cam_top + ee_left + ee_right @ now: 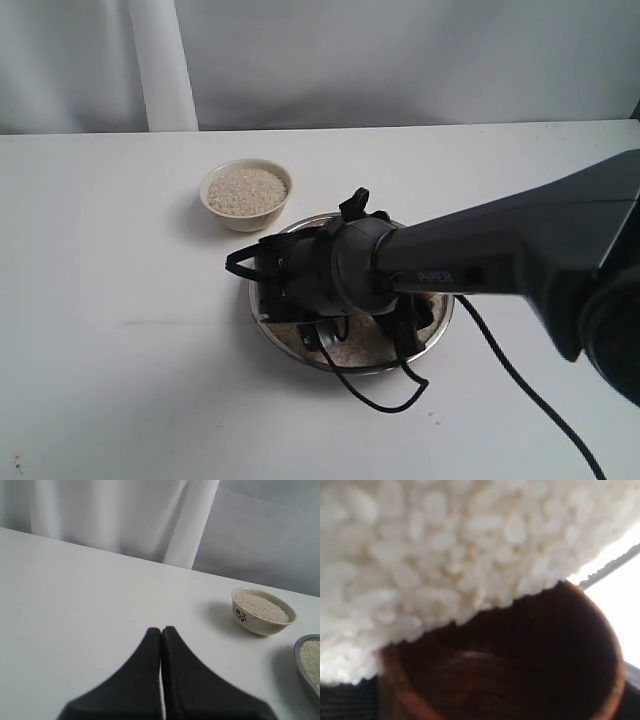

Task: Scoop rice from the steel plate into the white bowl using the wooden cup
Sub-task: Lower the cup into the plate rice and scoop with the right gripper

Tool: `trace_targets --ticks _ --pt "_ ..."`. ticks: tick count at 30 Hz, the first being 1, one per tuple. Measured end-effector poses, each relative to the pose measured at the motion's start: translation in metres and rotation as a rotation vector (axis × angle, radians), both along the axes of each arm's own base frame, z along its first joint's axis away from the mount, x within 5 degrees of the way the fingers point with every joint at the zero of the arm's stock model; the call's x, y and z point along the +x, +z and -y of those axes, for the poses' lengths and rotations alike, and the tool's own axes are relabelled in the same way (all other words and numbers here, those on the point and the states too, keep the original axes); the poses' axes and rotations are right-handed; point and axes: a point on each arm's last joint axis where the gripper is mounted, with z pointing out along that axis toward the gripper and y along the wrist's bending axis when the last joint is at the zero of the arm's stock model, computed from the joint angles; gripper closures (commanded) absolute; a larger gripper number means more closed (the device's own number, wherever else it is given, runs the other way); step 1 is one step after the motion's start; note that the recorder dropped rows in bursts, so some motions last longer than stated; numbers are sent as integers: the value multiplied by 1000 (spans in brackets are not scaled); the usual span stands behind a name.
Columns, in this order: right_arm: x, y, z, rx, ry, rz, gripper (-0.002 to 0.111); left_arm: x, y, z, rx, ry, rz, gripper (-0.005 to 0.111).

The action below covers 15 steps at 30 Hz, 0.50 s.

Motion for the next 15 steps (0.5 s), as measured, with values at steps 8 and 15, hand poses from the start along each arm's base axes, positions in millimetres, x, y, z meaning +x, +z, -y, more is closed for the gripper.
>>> trace_targets --ticks 8,15 --pt "-1 -3 -4 86 -26 -2 108 0 0 0 0 0 0 107" --pt "1 -4 -3 163 -85 18 108 0 0 0 0 0 0 107"
